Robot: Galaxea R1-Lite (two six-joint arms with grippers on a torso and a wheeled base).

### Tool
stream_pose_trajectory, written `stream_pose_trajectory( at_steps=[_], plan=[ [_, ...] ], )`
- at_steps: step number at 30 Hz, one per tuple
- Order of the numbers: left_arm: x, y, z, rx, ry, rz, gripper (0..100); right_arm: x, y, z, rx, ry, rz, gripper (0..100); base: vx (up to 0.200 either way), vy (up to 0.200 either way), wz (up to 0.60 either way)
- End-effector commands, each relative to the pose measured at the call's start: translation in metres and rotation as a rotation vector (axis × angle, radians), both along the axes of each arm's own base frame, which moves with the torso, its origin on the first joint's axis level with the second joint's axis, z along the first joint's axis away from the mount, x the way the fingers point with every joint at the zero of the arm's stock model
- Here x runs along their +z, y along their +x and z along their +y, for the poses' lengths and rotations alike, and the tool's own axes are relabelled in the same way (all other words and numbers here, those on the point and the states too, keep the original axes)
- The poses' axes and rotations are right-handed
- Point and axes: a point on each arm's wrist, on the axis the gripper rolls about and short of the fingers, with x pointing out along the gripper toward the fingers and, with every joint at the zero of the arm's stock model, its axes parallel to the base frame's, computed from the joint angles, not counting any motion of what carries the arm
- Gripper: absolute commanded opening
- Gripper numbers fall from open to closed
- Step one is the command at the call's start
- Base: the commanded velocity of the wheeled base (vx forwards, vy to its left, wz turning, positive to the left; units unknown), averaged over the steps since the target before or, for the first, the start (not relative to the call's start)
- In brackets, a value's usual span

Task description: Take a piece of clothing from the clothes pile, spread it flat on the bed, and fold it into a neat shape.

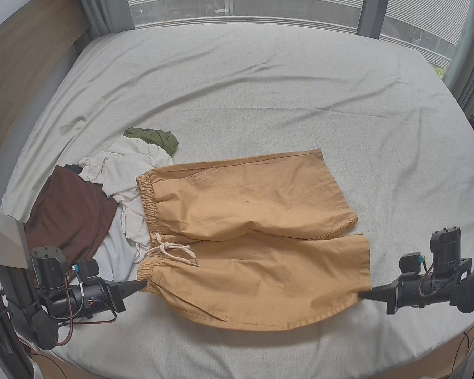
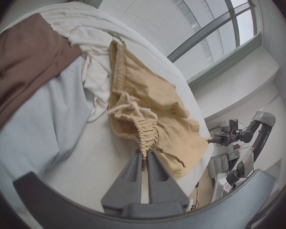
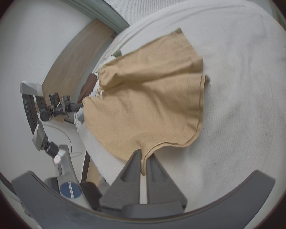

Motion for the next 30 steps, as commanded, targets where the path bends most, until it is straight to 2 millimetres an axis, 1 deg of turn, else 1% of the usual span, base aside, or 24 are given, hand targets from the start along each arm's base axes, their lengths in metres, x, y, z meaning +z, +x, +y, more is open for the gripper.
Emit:
stream_pose_trajectory(
  at_steps=[1,5,9,12,15,18,23,28,30],
  plan=[
    [0.018,0.005,-0.003,0.0,-0.03,-0.076,0,0.014,0.008,0.001,-0.009,0.026,-0.076,0,0.0,0.0,0.0],
    [0.029,0.014,-0.005,0.013,-0.073,-0.11,0,0.024,0.015,0.003,-0.027,0.071,-0.173,0,0.0,0.0,0.0],
    [0.039,0.018,-0.006,0.024,-0.109,-0.135,0,0.029,0.016,0.005,-0.038,0.121,-0.196,0,0.0,0.0,0.0],
    [0.045,0.019,-0.005,0.035,-0.138,-0.144,0,0.033,0.013,0.007,-0.035,0.142,-0.198,0,0.0,0.0,0.0],
    [0.052,0.02,-0.005,0.046,-0.166,-0.154,0,0.038,0.004,0.01,-0.014,0.146,-0.201,0,0.0,0.0,0.0],
    [0.053,0.024,-0.003,0.054,-0.169,-0.165,0,0.041,-0.005,0.015,0.015,0.147,-0.189,0,0.0,0.0,0.0],
    [0.054,0.031,-0.001,0.099,-0.165,-0.18,0,0.048,-0.014,0.018,0.036,0.144,-0.169,0,0.0,0.0,0.0],
    [0.055,0.031,-0.001,0.107,-0.164,-0.182,0,0.053,-0.013,0.018,0.035,0.148,-0.184,0,0.0,0.0,0.0],
    [0.055,0.031,-0.001,0.105,-0.165,-0.183,0,0.057,-0.008,0.018,0.025,0.152,-0.21,0,0.0,0.0,0.0]
  ],
)
